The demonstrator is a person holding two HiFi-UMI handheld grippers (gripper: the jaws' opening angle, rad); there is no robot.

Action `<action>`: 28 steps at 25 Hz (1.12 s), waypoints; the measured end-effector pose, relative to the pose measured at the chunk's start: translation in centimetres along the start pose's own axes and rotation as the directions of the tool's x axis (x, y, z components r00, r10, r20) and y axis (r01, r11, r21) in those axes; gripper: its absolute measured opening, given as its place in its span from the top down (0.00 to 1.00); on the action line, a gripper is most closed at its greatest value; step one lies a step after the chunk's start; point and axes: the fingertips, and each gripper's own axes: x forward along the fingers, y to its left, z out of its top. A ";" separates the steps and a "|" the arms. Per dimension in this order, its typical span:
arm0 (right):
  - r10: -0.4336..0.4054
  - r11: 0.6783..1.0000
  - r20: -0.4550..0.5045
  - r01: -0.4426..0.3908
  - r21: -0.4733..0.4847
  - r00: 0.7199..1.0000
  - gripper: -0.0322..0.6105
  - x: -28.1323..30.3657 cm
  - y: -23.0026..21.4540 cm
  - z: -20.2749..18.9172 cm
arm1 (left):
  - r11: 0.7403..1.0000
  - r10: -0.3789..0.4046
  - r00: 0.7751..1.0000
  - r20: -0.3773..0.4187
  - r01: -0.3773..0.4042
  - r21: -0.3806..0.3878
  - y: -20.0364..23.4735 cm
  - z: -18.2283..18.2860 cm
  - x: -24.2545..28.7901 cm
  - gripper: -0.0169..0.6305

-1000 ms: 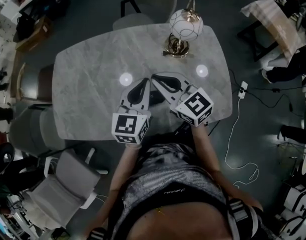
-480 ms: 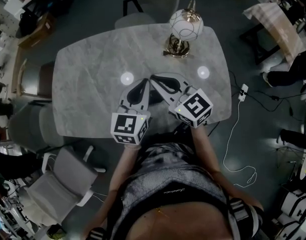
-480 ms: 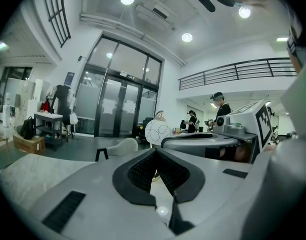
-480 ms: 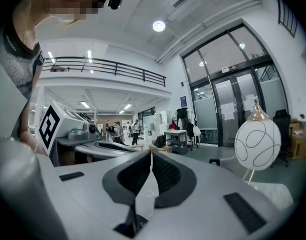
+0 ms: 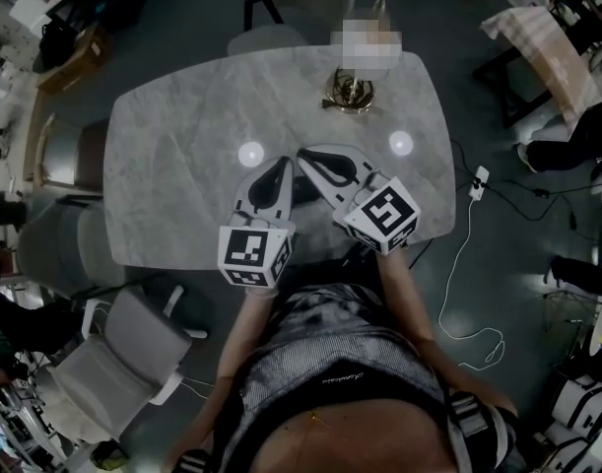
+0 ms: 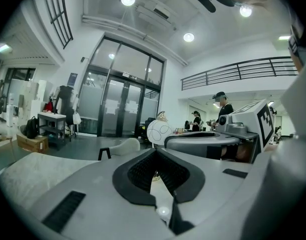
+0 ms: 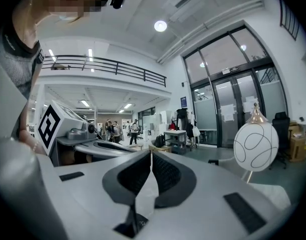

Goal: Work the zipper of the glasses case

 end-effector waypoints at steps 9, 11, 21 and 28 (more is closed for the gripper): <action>-0.007 1.000 -0.012 0.007 -0.004 1.000 0.85 0.3 0.7 0.0 | 1.000 0.005 1.000 0.000 -0.005 -0.009 0.6 0.1 -0.8 0.96; -0.008 1.000 -0.011 0.008 -0.002 1.000 0.85 0.4 0.7 0.0 | 1.000 0.008 1.000 0.000 -0.008 -0.011 0.7 0.0 -0.8 0.96; -0.031 0.999 -0.014 0.031 0.005 0.999 0.85 0.5 0.7 -0.2 | 1.000 -0.003 1.000 0.001 0.003 -0.014 1.0 -0.2 -1.0 0.96; -0.037 0.999 -0.021 0.038 0.007 0.999 0.85 0.5 0.6 -0.3 | 1.000 -0.009 1.000 -0.005 0.009 -0.013 1.0 -0.1 -0.8 0.96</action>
